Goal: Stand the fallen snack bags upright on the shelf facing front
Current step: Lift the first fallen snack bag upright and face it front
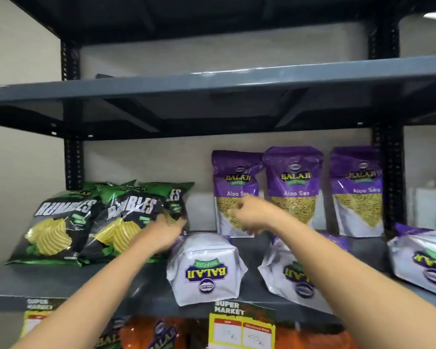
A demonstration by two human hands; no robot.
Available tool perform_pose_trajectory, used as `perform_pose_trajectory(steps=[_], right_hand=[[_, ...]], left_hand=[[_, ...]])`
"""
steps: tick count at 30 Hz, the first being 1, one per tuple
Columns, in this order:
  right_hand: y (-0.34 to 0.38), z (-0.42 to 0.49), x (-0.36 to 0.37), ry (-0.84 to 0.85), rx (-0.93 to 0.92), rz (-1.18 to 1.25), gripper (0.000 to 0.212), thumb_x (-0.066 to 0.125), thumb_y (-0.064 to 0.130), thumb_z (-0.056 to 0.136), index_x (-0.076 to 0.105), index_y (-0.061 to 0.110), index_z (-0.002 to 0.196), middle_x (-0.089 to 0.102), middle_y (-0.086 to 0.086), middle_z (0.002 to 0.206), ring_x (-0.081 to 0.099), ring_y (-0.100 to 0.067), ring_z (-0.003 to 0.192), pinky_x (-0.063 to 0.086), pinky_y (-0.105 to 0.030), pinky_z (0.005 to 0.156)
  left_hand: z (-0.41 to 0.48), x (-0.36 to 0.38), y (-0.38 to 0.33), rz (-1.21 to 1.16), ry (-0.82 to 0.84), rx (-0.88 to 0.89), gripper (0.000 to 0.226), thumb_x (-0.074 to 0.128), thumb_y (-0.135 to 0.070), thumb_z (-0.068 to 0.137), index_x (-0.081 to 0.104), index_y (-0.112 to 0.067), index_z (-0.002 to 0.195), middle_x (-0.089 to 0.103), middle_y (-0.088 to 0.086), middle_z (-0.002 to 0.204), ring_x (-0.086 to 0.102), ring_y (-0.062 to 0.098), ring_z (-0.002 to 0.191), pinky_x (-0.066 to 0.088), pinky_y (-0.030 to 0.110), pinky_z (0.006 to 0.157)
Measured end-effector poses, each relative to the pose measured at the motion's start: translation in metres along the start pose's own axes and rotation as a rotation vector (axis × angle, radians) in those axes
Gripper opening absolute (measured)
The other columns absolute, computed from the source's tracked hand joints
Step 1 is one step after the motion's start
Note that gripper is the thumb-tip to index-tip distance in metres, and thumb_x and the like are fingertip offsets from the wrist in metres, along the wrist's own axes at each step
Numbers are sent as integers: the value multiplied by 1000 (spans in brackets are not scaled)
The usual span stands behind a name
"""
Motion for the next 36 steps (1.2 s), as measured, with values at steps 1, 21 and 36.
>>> perform_pose_trajectory(steps=[1,21,36], right_hand=[[4,6,13,128,75,-36,52,39,39,99,53,-7,118,68,-29,113,70,-39,90,57,-43,82],[4,27,26,-86,109,588,99,79,10,72,16,21,148,58,-14,128,60,-28,99,54,-41,83],[-15,25,19,85,179,861,135,85,56,44,15,15,152,45,-17,147,53,-33,125,40,-61,102]], left_hand=[[2,9,8,-23,91,-48,84,28,-66,92,16,-8,152,23,19,160,29,35,145,25,45,119],[8,4,-21,-683,-97,143,99,84,-22,71,20,-16,146,67,8,115,64,30,107,50,43,98],[-45,20,-12,-516,-547,261,81,67,-44,82,27,-16,147,42,11,138,33,29,132,32,41,109]])
Point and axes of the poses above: each hand's wrist, its own z-axis towards the middle knuckle, its own x-axis out of the palm, y = z × x, the point moved 5 cm from there along z, towards the middle knuckle
